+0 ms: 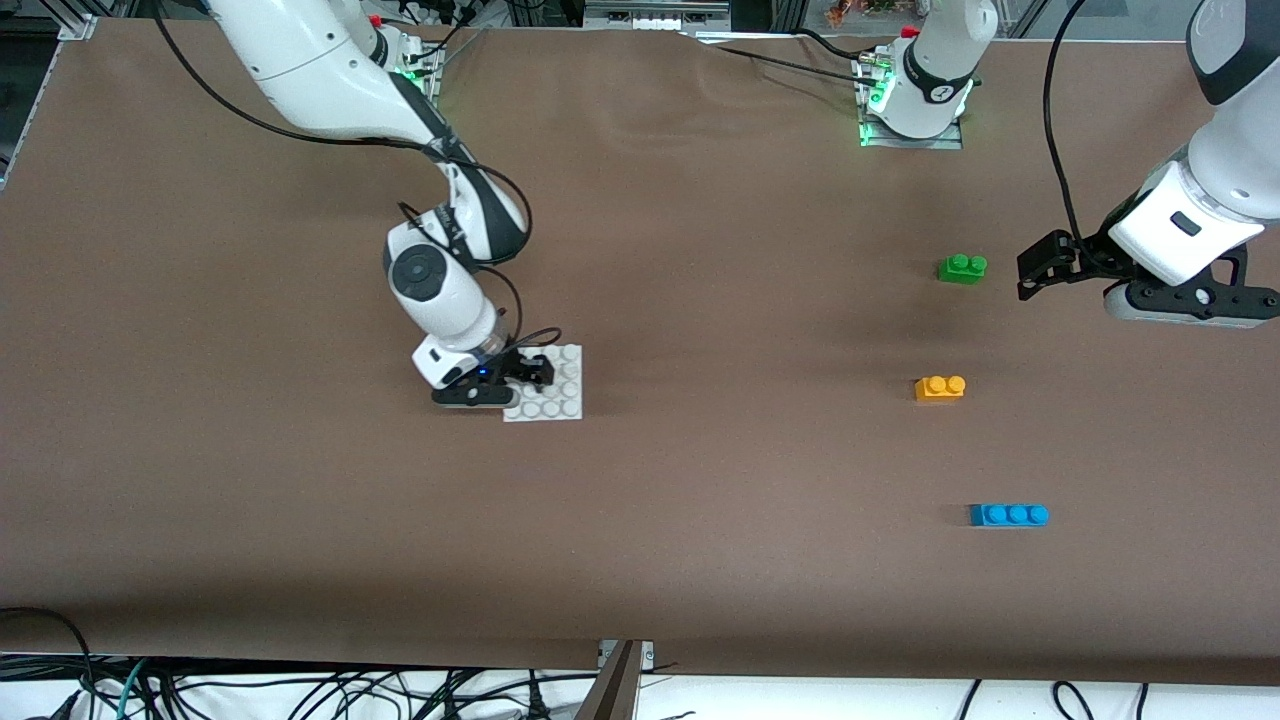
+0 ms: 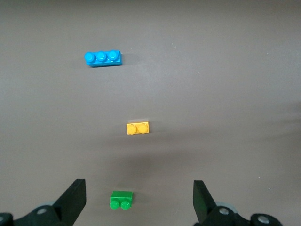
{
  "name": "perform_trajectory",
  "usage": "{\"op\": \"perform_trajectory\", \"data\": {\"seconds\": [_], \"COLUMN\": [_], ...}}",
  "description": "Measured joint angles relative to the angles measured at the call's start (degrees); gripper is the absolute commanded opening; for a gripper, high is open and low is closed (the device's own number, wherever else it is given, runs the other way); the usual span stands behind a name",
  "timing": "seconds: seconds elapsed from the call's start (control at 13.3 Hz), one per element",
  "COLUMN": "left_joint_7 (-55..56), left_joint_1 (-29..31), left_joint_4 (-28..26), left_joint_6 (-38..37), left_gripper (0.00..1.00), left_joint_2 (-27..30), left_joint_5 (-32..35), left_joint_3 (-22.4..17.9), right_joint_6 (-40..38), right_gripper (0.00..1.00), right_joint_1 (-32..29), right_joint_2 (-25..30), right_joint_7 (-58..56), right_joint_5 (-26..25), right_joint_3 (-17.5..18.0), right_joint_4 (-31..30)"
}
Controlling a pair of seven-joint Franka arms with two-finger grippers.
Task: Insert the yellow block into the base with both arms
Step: 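Grasp the white base plate and slide it toward the table middle, then release the base plate and withdraw the right gripper to rest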
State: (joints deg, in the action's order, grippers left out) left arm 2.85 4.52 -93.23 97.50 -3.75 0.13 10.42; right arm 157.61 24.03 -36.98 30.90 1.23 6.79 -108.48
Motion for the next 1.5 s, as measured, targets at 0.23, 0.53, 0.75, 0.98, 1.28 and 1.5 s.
{"op": "perform_trajectory", "data": {"seconds": [0.23, 0.53, 0.75, 0.98, 1.28, 1.5], "left_joint_7": [0.0, 0.0, 0.0, 0.0, 0.0, 0.0], "left_joint_1": [0.0, 0.0, 0.0, 0.0, 0.0, 0.0], "left_joint_4": [0.0, 0.0, 0.1, 0.1, 0.1, 0.1], "left_joint_6": [0.0, 0.0, 0.0, 0.0, 0.0, 0.0], "left_gripper": [1.0, 1.0, 1.0, 1.0, 1.0, 1.0], "left_joint_2": [0.0, -0.1, -0.2, -0.3, -0.3, -0.3], "left_joint_5": [0.0, 0.0, 0.0, 0.0, 0.0, 0.0], "left_joint_3": [0.0, 0.0, 0.0, 0.0, 0.0, 0.0], "right_joint_6": [0.4, 0.6, 0.6, 0.7, 0.7, 0.6], "right_gripper": [0.5, 0.5, 0.5, 0.5, 0.82, 1.0], "right_joint_1": [4.2, 9.8, 14.7, 18.4, 20.2, 20.1], "right_joint_2": [-2.4, -6.3, -8.4, -10.0, -11.0, -11.7], "right_joint_7": [5.4, 11.7, 15.0, 19.1, 21.5, 22.0], "right_joint_5": [0.0, -0.1, -0.1, -0.1, -0.1, 0.0], "right_joint_3": [-0.2, -0.4, -1.7, -2.3, -3.1, -3.4], "right_joint_4": [3.8, 10.0, 13.6, 16.1, 18.1, 18.8]}}
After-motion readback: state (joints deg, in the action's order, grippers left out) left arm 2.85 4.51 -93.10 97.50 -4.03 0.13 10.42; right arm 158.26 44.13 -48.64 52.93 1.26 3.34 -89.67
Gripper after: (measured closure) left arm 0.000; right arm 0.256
